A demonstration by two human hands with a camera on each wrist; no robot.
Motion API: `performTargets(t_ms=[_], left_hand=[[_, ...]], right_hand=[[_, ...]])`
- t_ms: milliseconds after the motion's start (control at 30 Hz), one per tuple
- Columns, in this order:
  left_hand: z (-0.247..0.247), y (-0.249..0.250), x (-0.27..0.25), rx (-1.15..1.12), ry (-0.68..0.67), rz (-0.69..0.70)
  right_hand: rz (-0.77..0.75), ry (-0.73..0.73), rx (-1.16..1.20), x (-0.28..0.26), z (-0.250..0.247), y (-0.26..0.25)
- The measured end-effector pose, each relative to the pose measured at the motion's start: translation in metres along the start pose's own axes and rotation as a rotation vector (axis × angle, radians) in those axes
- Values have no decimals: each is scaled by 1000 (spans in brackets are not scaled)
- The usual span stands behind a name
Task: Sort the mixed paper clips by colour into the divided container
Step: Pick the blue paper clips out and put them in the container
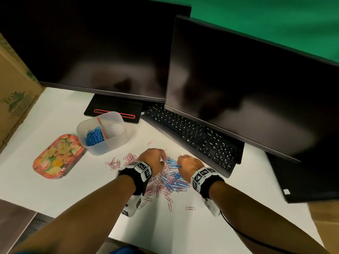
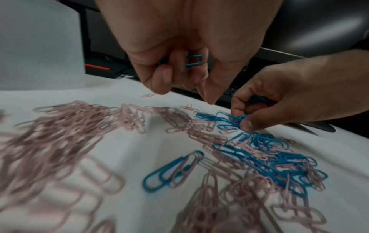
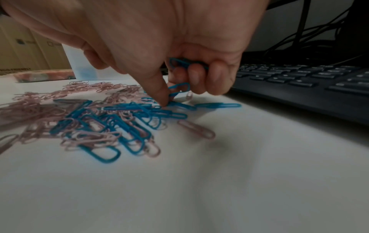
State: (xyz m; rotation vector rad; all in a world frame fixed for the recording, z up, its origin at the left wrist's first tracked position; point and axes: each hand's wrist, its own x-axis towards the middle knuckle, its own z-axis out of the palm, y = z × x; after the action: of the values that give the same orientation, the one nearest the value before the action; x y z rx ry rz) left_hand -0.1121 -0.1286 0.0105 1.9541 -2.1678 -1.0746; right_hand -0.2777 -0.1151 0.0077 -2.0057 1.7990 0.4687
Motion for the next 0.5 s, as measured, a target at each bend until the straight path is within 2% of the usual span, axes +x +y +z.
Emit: performTargets(t_ms=[133, 367, 500], left_hand=[[3, 12, 14, 108, -28, 45], [8, 21, 26, 310, -126, 144], [11, 28, 35, 386, -184, 185]], right_hand=[[-15, 17, 52, 3, 2, 6], [83, 165, 493, -1, 4, 34], [83, 207, 613, -7, 0, 43]])
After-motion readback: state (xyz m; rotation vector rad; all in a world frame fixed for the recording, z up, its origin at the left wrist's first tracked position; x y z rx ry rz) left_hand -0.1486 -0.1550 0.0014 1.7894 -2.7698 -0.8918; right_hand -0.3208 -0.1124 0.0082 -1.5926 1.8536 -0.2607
